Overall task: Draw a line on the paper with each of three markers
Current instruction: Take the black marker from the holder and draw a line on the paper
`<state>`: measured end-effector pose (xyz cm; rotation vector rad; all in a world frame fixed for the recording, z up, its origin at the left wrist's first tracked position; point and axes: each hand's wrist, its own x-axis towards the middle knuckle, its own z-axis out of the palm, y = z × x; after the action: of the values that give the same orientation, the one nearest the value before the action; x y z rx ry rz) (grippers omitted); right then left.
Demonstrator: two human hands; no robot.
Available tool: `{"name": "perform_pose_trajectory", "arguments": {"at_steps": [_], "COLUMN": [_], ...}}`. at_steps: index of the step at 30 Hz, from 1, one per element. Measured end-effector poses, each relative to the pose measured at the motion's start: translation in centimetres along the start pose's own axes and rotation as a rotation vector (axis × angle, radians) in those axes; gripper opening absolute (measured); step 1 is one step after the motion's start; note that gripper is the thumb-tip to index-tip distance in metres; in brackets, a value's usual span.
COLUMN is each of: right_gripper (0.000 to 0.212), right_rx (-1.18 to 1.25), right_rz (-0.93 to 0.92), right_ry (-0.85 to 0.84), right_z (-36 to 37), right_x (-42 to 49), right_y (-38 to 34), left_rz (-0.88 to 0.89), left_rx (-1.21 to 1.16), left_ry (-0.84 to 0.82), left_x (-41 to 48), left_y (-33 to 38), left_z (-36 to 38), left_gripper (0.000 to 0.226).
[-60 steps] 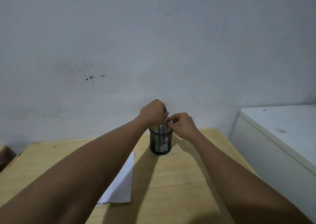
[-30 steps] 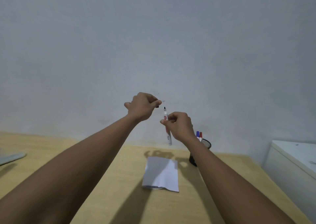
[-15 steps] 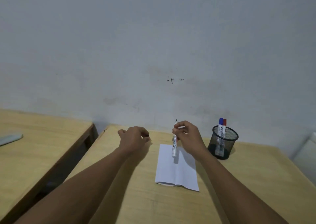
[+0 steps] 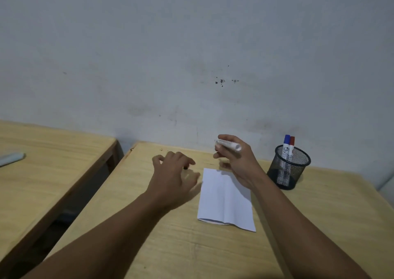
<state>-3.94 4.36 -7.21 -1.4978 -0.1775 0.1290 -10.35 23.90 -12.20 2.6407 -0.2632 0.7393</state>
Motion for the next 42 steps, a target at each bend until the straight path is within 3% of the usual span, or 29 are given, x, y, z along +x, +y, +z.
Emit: {"name": "perform_pose_trajectory", "arguments": {"at_steps": [2, 5, 14, 19, 42], "right_gripper": [0.004, 0.016, 0.013, 0.017, 0.029], "right_rx": [-0.073, -0.192, -0.18, -0.345, -0.618], "right_rz": [-0.038, -0.057, -0.089, -0.121, -0.203], "right_ry": [0.004, 0.021, 0.096, 0.102, 0.083], "right_z": [0.7, 1.6, 0.8, 0.7, 0.7], "right_x": [0.3, 0.9, 2.0, 2.2, 3.0], "right_y": [0.7, 2.5, 6.7, 7.0, 7.9], "left_rz": [0.095, 0.192, 0.182, 0.148, 0.139], "left_rx": [-0.02, 0.071, 0.103, 0.102, 0.052], "left_ry": [-0.183, -0.4, -0.58, -0.73, -0.86], "left_x": [-1.0, -1.3, -1.5, -1.3, -1.2], "left_y": [1.0, 1.1, 0.0, -0.1, -0.8], "left_z": [-0.3, -0.1, 0.6, 0.7, 0.0], "left_gripper": [0.046, 0.069, 0.087, 0.09, 0.093]}}
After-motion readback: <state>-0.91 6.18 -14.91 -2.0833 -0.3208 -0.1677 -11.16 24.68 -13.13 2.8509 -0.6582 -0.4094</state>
